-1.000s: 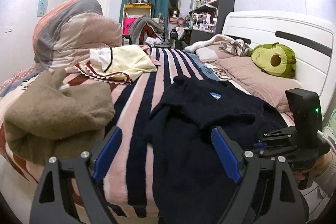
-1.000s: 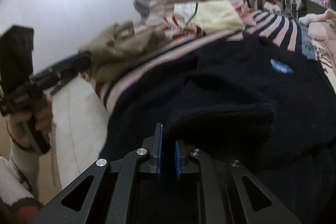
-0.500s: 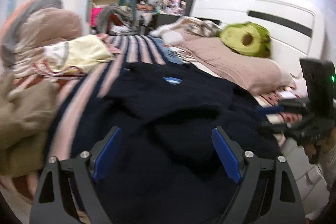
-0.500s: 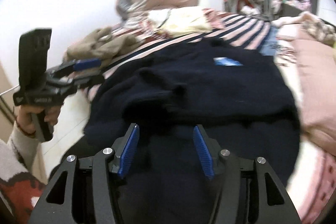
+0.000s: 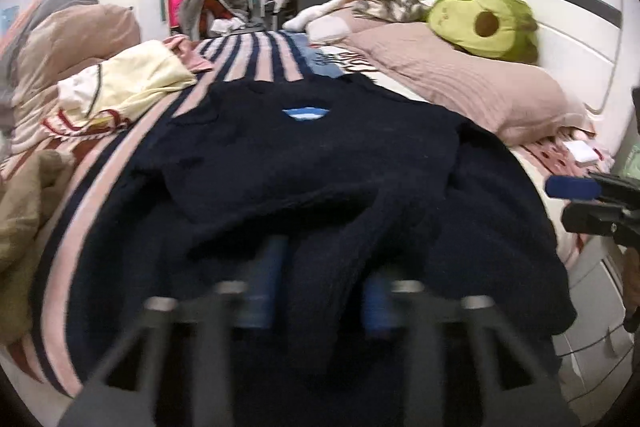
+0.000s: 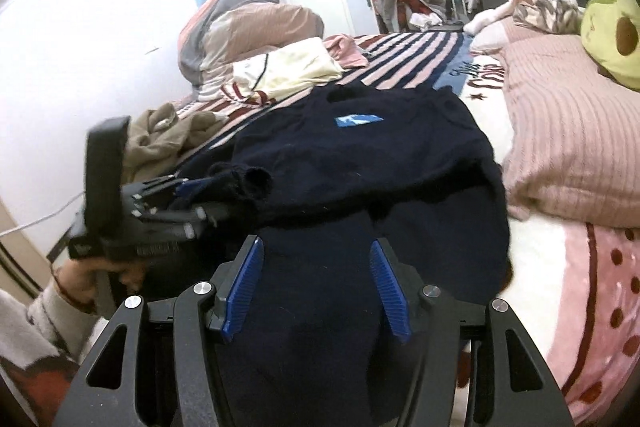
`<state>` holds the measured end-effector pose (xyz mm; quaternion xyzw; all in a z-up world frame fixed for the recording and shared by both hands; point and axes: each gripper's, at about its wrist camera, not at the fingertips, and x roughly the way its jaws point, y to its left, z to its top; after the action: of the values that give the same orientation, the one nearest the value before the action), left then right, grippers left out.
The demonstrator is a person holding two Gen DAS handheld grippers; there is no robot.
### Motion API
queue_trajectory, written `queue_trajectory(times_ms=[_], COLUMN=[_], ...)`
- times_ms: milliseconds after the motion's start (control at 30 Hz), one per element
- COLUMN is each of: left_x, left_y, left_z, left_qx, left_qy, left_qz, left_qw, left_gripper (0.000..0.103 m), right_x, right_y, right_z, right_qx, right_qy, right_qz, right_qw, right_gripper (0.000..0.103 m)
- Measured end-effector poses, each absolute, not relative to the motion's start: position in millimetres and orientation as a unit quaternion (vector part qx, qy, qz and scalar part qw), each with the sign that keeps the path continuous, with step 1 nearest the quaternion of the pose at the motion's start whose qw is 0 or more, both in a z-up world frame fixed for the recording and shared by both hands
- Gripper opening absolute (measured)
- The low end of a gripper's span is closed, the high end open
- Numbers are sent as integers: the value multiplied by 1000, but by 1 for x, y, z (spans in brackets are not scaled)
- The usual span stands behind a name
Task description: Fold small clothes
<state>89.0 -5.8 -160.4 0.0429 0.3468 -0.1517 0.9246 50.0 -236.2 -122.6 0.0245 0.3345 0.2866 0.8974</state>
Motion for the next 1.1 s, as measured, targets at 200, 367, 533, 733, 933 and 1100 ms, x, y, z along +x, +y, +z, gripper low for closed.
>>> queue_trajectory(times_ms=[200, 367, 533, 733, 933, 1100], left_x=[77, 61, 45, 23, 21, 32], left_y=[39, 78, 108, 146, 161, 159], left_z=[-147, -147, -166, -184, -201, -221], left_qx=[-22, -50, -57, -51, -71, -102], left_qy=[327, 334, 365, 389, 406, 426], left_qz=[-126, -105, -88, -89, -97, -127], left_qw=[936, 935, 925, 916, 906, 890], left_gripper=[8, 19, 37, 84, 85, 85], right_x=[50, 46, 41, 27, 19, 16], right_y=[-252, -262, -267, -274, -286, -295], right_z=[-129, -129, -138, -163, -196, -220], right_qx=[56, 71, 78, 103, 145, 248], right_qy=[340, 347, 372, 420, 471, 494], right_qz=[270, 252, 229, 205, 169, 199], right_qw=[899, 901, 896, 878, 854, 809], right_gripper=[51, 51, 51, 52, 73, 79])
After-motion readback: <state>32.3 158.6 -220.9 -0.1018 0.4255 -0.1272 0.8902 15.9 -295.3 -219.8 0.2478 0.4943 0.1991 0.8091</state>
